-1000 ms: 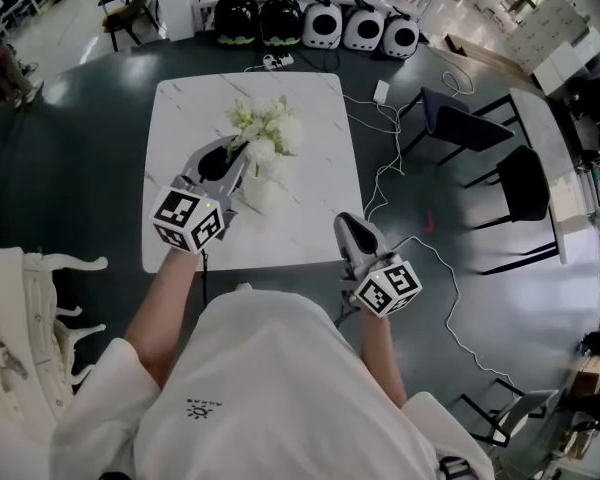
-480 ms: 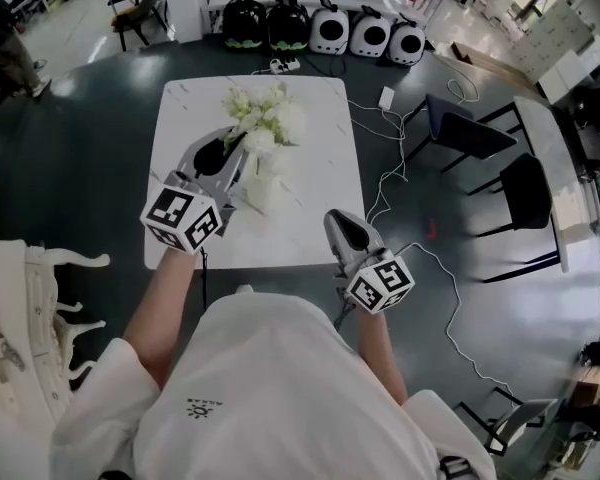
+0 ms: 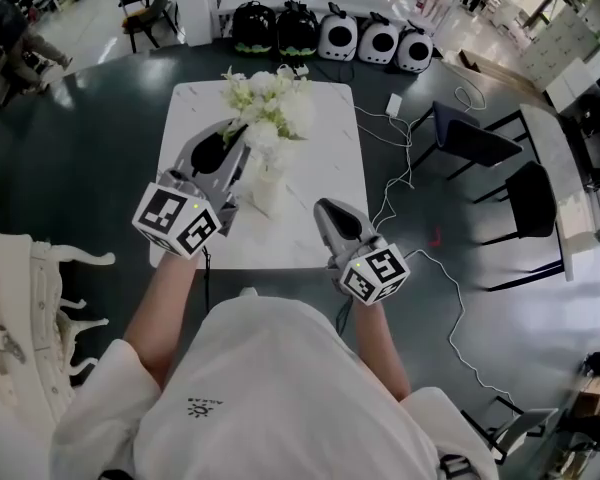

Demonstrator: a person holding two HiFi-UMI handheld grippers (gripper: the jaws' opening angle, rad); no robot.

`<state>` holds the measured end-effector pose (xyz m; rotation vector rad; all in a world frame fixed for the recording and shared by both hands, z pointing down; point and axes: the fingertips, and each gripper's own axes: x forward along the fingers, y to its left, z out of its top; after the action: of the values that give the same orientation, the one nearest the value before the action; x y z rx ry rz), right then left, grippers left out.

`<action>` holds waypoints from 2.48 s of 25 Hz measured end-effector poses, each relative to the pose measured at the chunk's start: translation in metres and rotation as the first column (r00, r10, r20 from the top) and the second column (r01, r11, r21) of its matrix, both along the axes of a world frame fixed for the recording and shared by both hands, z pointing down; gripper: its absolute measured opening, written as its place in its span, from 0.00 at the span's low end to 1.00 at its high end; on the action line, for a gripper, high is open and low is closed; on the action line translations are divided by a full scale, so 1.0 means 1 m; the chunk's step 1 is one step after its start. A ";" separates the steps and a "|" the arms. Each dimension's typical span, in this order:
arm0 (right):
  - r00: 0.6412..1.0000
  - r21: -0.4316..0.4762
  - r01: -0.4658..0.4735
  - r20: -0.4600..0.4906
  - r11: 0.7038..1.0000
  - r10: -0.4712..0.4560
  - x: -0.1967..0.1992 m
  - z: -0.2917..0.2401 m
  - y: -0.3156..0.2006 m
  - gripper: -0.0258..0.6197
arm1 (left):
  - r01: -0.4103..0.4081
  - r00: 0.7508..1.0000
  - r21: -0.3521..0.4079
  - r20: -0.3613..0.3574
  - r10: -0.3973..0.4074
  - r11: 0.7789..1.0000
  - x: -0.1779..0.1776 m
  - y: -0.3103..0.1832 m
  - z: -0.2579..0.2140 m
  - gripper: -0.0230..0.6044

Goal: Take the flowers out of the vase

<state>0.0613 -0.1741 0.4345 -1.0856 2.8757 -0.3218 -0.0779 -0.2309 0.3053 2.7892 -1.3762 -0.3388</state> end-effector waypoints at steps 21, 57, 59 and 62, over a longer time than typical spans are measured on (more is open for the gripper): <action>0.991 0.076 0.122 0.047 0.990 -0.126 -0.025 -0.039 0.000 0.08 | 0.107 0.994 0.045 -0.035 -0.106 0.993 -0.017 0.037 -0.035 0.11; 0.999 0.004 0.052 0.016 0.999 -0.052 -0.010 -0.003 0.011 0.08 | 0.181 0.982 -0.233 -0.013 -0.189 0.955 -0.061 0.046 0.123 0.11; 0.999 0.000 0.044 0.013 0.999 -0.044 -0.008 -0.002 0.011 0.08 | 0.185 0.981 -0.242 -0.006 -0.192 0.952 -0.062 0.047 0.128 0.11; 0.999 -0.006 0.033 0.013 0.999 -0.032 -0.006 -0.002 0.011 0.08 | 0.188 0.981 -0.253 -0.007 -0.196 0.949 -0.065 0.049 0.132 0.11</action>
<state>0.0549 -0.1631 0.4323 -1.0345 2.8852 -0.3382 -0.1432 -0.1819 0.4375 2.4445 -1.5659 -0.1933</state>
